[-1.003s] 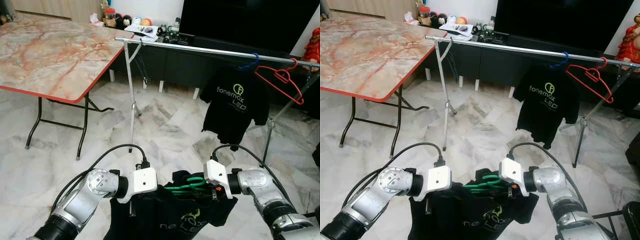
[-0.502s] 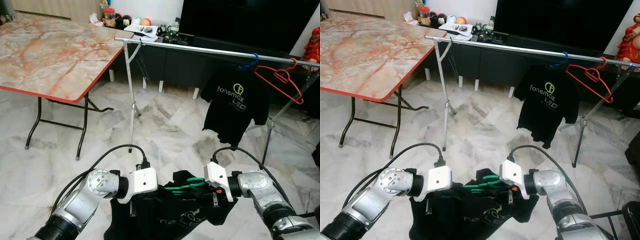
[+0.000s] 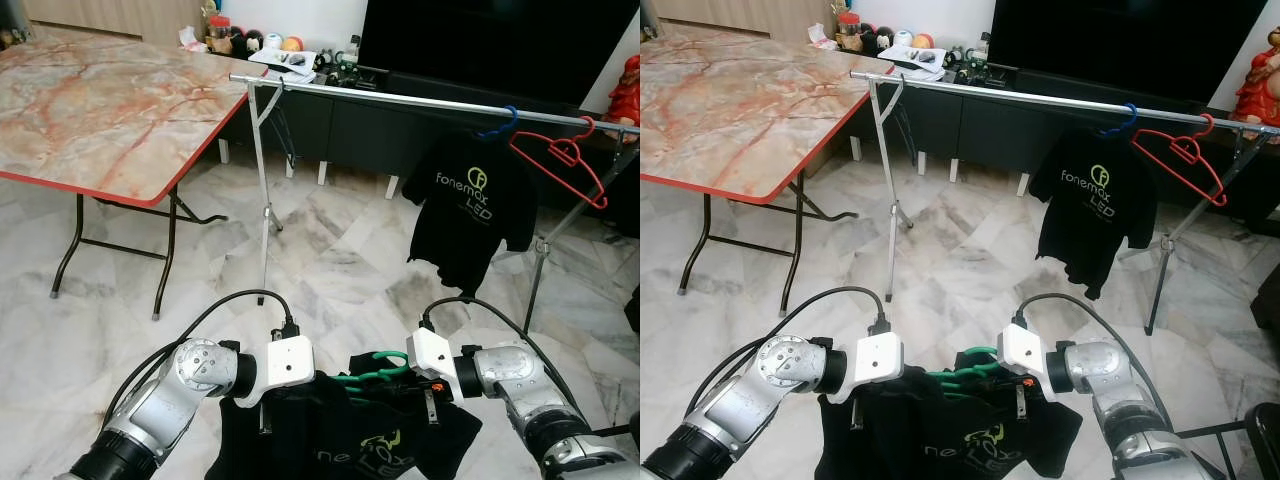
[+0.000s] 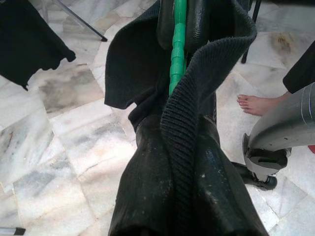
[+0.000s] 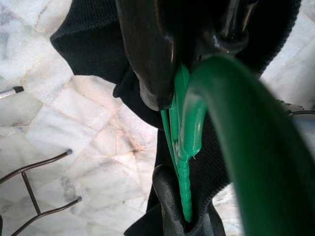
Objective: Hang hanger
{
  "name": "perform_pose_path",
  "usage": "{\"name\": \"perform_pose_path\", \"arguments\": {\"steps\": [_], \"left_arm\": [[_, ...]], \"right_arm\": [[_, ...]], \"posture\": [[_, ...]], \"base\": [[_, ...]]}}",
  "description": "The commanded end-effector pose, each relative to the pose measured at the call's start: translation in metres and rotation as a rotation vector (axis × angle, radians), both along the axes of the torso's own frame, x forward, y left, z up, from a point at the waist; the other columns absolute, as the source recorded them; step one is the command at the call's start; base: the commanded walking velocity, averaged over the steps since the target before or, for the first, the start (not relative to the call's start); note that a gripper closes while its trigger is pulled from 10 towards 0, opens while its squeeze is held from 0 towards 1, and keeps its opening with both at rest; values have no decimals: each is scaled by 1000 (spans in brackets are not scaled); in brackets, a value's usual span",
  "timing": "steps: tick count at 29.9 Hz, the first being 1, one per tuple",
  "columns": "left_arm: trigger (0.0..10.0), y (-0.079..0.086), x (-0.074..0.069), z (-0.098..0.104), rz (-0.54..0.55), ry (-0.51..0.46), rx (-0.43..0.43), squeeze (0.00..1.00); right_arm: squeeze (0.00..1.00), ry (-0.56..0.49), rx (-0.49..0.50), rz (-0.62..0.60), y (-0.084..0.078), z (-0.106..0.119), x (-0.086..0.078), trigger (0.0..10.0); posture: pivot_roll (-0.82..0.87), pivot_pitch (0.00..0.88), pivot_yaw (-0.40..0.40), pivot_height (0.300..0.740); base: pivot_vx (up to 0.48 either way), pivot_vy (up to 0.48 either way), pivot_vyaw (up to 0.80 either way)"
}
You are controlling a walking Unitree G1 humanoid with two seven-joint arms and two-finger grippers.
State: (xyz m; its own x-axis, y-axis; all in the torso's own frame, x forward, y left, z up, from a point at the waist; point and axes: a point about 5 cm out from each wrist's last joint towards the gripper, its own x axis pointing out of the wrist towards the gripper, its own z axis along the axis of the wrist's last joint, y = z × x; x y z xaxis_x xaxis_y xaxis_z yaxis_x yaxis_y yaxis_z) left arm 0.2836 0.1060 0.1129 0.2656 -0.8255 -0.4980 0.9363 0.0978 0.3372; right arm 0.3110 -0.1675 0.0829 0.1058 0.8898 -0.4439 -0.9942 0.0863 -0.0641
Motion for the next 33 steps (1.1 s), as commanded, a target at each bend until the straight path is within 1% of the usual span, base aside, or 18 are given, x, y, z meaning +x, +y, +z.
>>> {"name": "perform_pose_path", "arguments": {"steps": [1, 6, 7, 11, 16, 17, 18, 19, 20, 21, 22, 23, 24, 25, 33], "left_arm": [[10000, -6, 2, 10, -29, -42, -28, 0], [10000, -3, 0, 10, -45, 0, -18, 0], [10000, -3, 0, 10, -45, 7, -22, 1000], [10000, -3, 0, 12, -47, 10, -34, 1000], [10000, -3, 2, 14, -41, -10, -43, 1000], [8627, -3, 2, 14, -38, -11, -46, 1000], [4353, -3, 2, 15, -35, -10, -50, 1000], [4353, -3, 2, 15, -34, -9, -51, 1000], [824, -3, 2, 14, -35, -8, -51, 1000], [0, -3, 2, 14, -36, -3, -50, 1000], [0, -3, 1, 12, -39, 6, -48, 976], [0, -4, 0, 12, -39, 8, -48, 518], [0, -4, 0, 11, -39, 9, -48, 518], [0, -4, 0, 11, -37, 12, -52, 0], [0, -1, -1, 10, -28, 27, -54, 0]], "right_arm": [[0, 12, -6, 5, -1, -3, -3, 0], [0, 16, -8, 9, 0, -5, -5, 0], [0, 17, -8, 10, 0, -6, -5, 0], [0, 20, -11, 12, 0, -8, -6, 0], [0, 18, -42, 12, -2, -14, -10, 0], [0, 19, -42, 12, -2, -14, -11, 0], [0, 20, -43, 12, -2, -15, -11, 0], [0, 20, -43, 13, -2, -15, -11, 0], [0, 19, -42, 11, -2, -15, -11, 0], [0, 18, -40, 8, -2, -15, -11, 0], [0, 15, -39, 3, -2, -14, -11, 0], [0, 13, -38, 0, -2, -14, -10, 0], [0, 11, -38, -2, -2, -13, -10, 0], [0, 6, -39, -9, -3, -12, -8, 0], [0, -7, -31, -39, -4, -8, -5, 0]], "posture": [[139, 65, -122, 740], [138, 58, -117, 740], [138, 58, -117, 740], [139, 53, -115, 740], [138, 49, -113, 740], [139, 50, -112, 740], [138, 52, -112, 740], [138, 52, -112, 740], [137, 54, -112, 740], [137, 55, -112, 740], [136, 56, -112, 740], [135, 58, -113, 740], [135, 58, -113, 740], [135, 60, -114, 740], [137, 68, -118, 740]], "base": [[0, 0, 0], [0, 0, 0], [0, 0, 0], [0, 0, 0], [0, 0, 0], [0, 0, 0], [0, 0, 0], [0, 0, 0], [0, 0, 0], [0, 0, 0], [0, 0, 0], [0, 0, 0], [0, 0, 0], [0, 0, 0], [0, 0, 0]]}}
